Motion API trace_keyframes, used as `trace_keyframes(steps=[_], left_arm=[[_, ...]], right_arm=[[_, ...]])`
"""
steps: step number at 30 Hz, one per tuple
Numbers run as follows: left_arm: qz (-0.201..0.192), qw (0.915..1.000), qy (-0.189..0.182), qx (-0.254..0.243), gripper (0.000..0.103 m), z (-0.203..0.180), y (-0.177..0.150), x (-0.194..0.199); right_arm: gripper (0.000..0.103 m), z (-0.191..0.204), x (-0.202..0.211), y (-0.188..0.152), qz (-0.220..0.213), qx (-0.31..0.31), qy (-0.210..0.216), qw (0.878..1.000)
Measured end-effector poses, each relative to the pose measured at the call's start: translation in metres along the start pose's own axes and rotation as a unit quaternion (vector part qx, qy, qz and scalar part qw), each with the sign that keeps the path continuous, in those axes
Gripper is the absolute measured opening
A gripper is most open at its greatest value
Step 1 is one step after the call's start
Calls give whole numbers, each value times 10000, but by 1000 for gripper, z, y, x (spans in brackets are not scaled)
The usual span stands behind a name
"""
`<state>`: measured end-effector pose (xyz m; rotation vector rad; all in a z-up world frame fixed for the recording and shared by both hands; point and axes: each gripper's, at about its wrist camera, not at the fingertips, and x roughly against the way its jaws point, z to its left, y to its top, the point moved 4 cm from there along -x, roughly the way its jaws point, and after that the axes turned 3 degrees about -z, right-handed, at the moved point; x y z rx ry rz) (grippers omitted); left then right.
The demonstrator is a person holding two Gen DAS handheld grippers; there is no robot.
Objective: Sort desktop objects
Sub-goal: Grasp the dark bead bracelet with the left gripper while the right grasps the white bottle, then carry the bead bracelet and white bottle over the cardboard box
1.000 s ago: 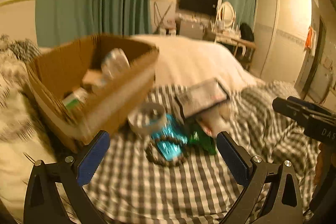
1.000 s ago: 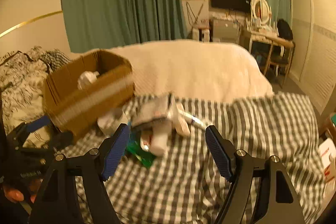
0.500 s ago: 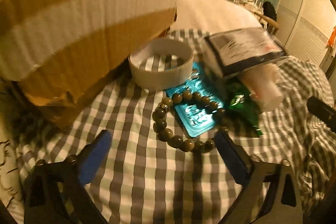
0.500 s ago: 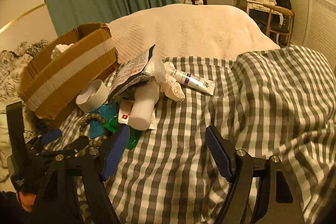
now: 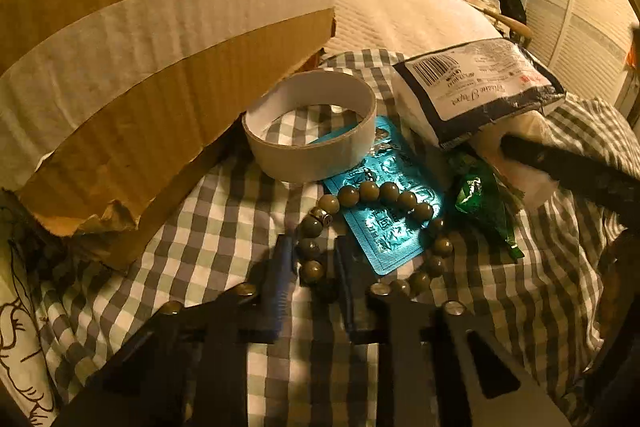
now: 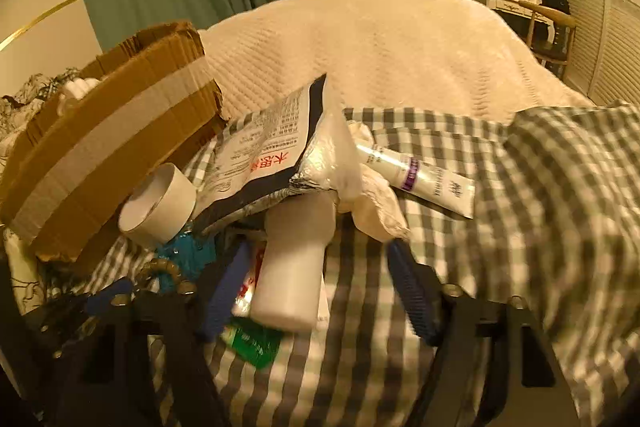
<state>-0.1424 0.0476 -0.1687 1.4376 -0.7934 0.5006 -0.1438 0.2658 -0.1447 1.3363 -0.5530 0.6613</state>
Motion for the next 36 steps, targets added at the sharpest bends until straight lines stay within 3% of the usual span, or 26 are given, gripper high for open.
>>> trace_keyframes(steps=[1, 2, 6, 11, 23, 36], left_arm=[[-34, 10000, -30, 35, 13, 1, 0, 2], [-57, 10000, -47, 58, 12, 3, 0, 3], [-90, 9994, -224, 261, 12, 9, 0, 10], [-88, 9988, -365, 299, 12, 8, -3, 22], [-558, 9956, -756, 57, 12, -10, 9, 71], [-1022, 9898, -966, 208, 12, -2, 26, 116]], right_arm=[[44, -1, -5, -3, 85, -36, 69, 9999], [37, -2, -8, -8, 162, -95, 139, 9997], [32, -5, 3, -17, 137, -174, 216, 9995], [32, -8, 33, -28, 115, -71, 83, 9999], [32, -14, 117, -58, -204, -166, -55, 9996], [31, 11, 153, -53, -443, 274, -233, 9984]])
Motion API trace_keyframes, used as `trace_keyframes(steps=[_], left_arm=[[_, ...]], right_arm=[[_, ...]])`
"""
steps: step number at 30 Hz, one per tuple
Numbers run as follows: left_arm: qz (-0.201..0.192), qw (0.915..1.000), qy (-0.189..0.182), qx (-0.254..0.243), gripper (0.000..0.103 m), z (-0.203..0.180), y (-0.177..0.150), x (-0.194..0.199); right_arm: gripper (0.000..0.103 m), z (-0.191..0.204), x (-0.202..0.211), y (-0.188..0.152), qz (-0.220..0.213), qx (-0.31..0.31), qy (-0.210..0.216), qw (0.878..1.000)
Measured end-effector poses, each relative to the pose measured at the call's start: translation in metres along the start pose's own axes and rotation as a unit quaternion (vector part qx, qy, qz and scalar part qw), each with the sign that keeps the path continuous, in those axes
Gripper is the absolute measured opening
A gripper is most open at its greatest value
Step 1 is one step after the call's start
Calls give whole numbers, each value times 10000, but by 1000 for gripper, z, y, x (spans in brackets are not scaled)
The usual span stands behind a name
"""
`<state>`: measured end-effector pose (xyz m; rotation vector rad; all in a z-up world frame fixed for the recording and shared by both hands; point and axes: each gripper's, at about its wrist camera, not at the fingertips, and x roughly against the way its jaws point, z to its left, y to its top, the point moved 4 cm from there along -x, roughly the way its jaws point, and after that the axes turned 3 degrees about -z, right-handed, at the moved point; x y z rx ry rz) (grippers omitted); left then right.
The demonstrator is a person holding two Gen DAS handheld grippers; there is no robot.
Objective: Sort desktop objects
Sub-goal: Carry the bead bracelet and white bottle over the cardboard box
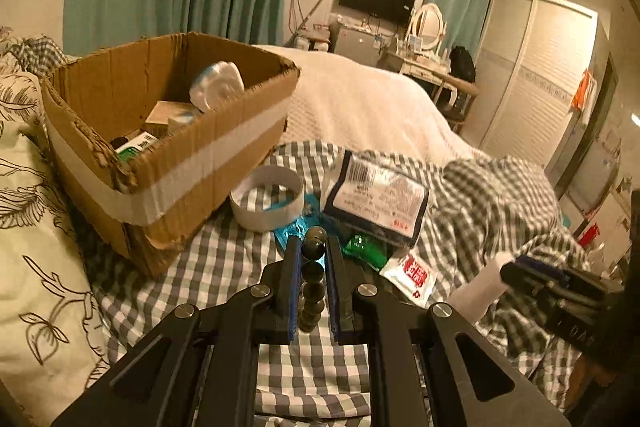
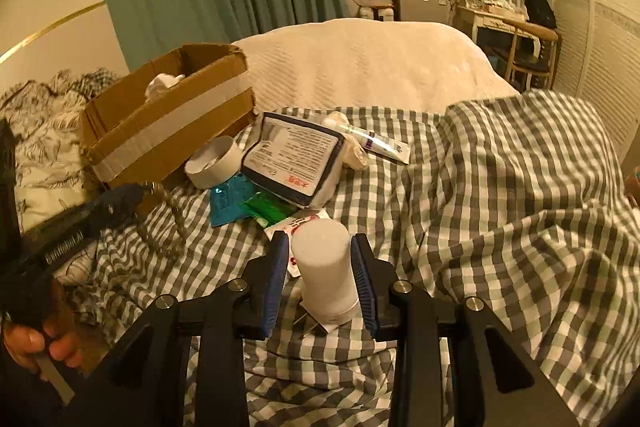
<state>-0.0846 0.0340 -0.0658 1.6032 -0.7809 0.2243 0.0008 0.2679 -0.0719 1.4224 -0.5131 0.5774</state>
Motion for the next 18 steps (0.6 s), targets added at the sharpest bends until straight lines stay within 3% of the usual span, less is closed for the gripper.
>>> trace_keyframes(steps=[10, 16, 18], left_arm=[[2, 9999, 47, 128, 12, 10, 4, 1], [153, 9998, 101, 90, 12, 13, -6, -10], [173, 9997, 125, 76, 12, 14, -7, -12]], right_arm=[[32, 3, -8, -8, 25, 57, -94, 9999], [32, -6, -37, -26, 462, -32, -273, 9986], [32, -9, -37, -25, 393, -85, -243, 9989]])
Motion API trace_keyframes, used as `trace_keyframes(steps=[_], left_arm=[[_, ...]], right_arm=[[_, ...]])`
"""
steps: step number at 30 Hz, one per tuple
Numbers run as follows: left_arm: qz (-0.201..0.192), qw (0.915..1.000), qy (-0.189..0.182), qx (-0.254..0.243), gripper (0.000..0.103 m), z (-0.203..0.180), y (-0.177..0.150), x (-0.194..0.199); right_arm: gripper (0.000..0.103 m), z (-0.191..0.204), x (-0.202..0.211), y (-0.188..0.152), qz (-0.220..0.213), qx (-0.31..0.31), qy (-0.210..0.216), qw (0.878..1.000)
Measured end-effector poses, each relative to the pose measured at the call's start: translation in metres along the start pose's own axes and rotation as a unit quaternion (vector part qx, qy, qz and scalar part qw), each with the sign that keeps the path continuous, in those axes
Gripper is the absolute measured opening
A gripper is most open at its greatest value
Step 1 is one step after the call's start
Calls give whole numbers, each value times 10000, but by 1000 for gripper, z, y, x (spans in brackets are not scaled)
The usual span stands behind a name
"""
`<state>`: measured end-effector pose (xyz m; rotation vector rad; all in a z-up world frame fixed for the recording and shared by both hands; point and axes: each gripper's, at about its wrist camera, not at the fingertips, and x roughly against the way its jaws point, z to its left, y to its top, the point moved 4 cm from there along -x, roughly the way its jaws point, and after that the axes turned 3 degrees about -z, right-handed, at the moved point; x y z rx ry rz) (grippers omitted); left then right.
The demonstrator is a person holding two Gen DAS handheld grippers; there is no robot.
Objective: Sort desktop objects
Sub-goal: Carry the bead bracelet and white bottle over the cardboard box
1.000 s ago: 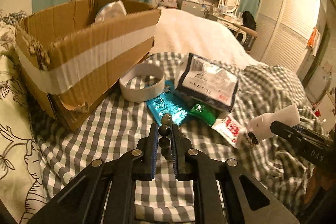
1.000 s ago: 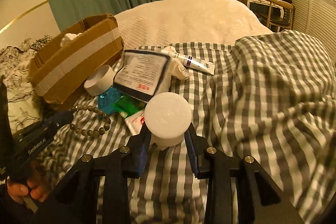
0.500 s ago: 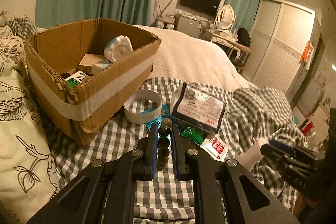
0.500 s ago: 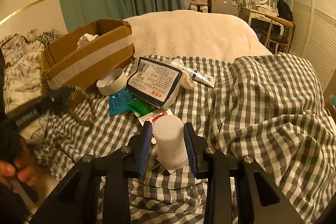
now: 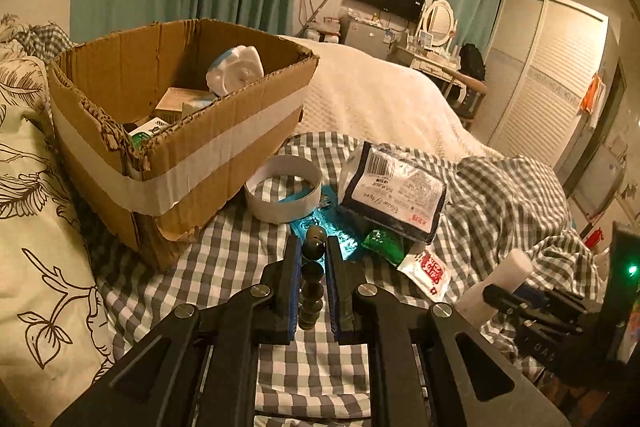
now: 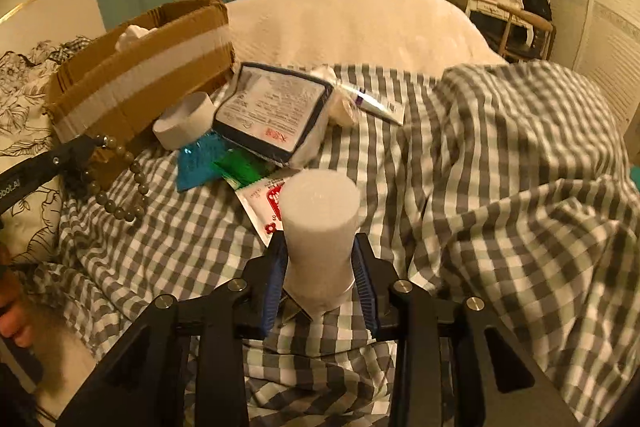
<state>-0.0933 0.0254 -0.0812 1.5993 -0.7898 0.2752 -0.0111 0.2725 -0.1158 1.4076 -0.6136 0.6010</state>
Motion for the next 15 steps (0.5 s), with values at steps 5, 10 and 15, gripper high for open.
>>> trace_keyframes(steps=[5, 10, 15], left_arm=[[-153, 9998, -81, 26, 12, -1, 8, 8], [-530, 9986, -57, 4, 12, -2, 36, 34], [-1108, 9938, -34, -108, 12, 2, 86, 70]], right_arm=[[32, 7, 18, 12, -261, 133, 175, 9994], [32, 25, 52, 40, -761, 299, 372, 9960], [32, 70, 85, 84, -1250, 781, 794, 9859]])
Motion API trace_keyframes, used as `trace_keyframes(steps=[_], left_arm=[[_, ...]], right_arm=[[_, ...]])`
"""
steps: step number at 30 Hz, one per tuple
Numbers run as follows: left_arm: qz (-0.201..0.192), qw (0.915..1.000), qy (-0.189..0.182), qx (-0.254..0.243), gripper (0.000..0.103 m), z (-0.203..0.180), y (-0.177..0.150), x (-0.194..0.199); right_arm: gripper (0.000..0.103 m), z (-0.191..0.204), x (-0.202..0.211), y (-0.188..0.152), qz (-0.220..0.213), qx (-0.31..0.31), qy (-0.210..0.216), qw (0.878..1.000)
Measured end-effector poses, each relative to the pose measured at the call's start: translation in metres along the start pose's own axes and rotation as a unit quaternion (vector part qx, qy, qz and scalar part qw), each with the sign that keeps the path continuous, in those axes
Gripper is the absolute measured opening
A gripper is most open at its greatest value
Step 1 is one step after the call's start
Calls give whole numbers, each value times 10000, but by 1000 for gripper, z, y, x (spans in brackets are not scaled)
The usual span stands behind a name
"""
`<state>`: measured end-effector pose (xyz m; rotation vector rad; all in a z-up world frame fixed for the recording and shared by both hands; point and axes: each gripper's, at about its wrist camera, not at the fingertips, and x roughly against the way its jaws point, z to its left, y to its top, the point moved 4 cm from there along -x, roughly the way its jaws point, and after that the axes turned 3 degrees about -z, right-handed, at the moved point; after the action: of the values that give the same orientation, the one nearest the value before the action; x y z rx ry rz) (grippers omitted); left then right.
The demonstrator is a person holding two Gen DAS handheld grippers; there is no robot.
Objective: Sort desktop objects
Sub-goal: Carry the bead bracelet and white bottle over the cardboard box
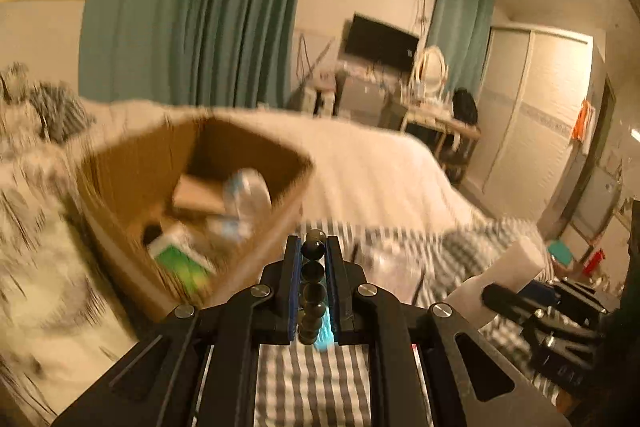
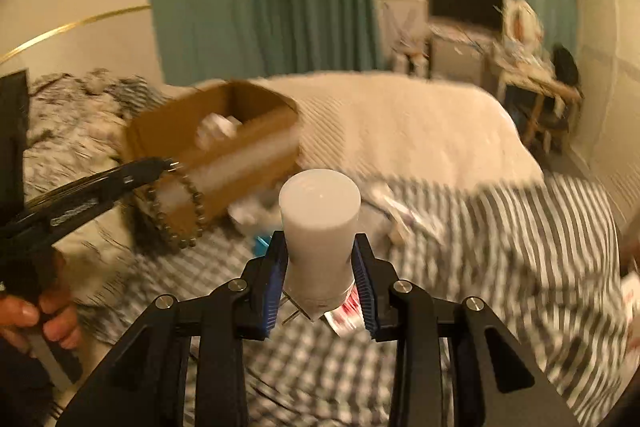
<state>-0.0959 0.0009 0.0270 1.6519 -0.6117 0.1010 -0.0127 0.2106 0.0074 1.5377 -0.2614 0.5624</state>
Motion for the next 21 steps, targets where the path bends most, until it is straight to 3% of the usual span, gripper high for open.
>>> trace_keyframes(steps=[6, 9, 15, 21], left_arm=[[-363, 9992, 158, -8, 12, 30, 63, 1], [-407, 9985, 353, 132, 12, 57, 77, -12], [22, 9965, 792, 252, 12, 112, 66, -61], [436, 9935, 944, 471, 12, 144, 45, -91]], right_arm=[[32, 54, -25, 70, -276, 212, 725, 9968], [32, 77, -50, 94, -261, 235, 944, 9949], [32, 114, -116, 105, 89, 393, 1100, 9931], [32, 126, -165, 99, 301, 303, 1047, 9936]])
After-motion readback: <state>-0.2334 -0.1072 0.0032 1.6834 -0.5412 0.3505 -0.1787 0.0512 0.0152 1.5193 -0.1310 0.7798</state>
